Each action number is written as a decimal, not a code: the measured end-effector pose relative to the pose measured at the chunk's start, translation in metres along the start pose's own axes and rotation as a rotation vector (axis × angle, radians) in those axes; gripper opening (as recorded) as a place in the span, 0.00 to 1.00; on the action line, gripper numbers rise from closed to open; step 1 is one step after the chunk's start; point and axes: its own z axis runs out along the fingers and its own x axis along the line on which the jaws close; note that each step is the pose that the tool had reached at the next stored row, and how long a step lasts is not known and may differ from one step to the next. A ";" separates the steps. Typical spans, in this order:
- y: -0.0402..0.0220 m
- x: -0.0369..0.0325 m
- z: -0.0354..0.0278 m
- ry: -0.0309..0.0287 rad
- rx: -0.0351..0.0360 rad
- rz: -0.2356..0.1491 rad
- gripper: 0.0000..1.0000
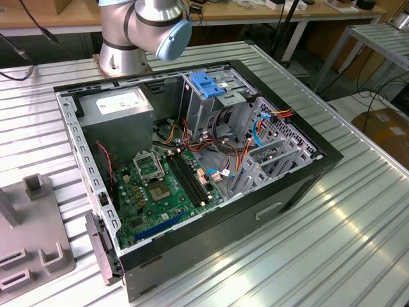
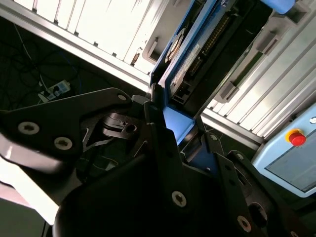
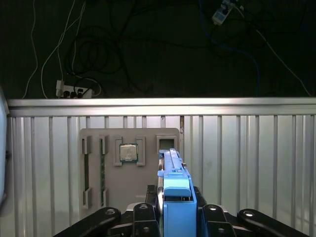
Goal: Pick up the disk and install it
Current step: 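Pick up the disk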
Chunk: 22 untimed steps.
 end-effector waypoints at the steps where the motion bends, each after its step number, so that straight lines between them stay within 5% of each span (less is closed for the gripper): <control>1: 0.0000 0.0000 -0.0008 0.0000 -0.0001 0.000 0.37; 22: -0.0012 0.0002 -0.0207 0.0000 -0.0068 0.000 0.37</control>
